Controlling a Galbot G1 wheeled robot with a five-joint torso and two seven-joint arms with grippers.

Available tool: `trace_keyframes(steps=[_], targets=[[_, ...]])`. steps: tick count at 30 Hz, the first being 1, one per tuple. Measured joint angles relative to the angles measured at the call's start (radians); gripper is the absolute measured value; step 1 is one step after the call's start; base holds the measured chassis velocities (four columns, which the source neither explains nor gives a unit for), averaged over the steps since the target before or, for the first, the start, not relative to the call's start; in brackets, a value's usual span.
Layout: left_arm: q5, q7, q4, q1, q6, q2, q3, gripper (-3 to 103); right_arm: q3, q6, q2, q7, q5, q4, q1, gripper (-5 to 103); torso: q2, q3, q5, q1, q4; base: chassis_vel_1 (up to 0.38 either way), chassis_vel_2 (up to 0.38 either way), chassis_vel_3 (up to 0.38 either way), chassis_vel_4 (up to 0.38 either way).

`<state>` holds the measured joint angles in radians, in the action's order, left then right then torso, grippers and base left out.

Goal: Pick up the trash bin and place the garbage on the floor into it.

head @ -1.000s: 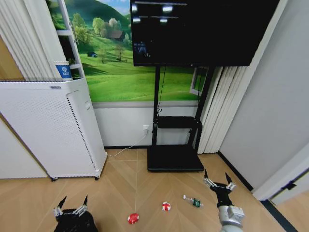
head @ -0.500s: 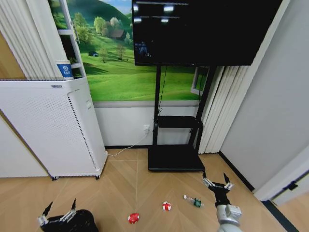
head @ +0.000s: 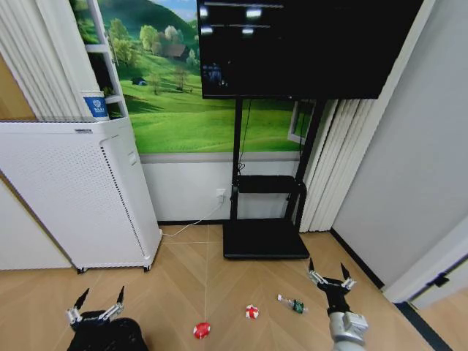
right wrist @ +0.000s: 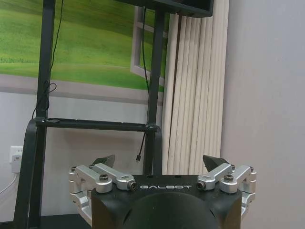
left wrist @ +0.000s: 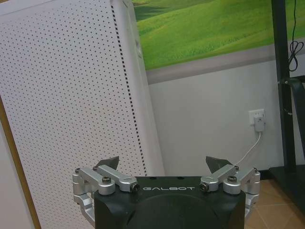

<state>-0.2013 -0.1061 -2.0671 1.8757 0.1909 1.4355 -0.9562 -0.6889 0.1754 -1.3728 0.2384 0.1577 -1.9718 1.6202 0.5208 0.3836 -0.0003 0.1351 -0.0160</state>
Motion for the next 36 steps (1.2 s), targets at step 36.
trace_keyframes(steps=[36], targets=[[0.038,-0.007,0.035,0.011,0.019,0.021,0.024,98,0.006,0.011,-0.018,0.005,-0.023,0.008,0.022,100,-0.133,-0.081,0.0003,-0.052,0.0,0.0,0.0,0.0,0.0]])
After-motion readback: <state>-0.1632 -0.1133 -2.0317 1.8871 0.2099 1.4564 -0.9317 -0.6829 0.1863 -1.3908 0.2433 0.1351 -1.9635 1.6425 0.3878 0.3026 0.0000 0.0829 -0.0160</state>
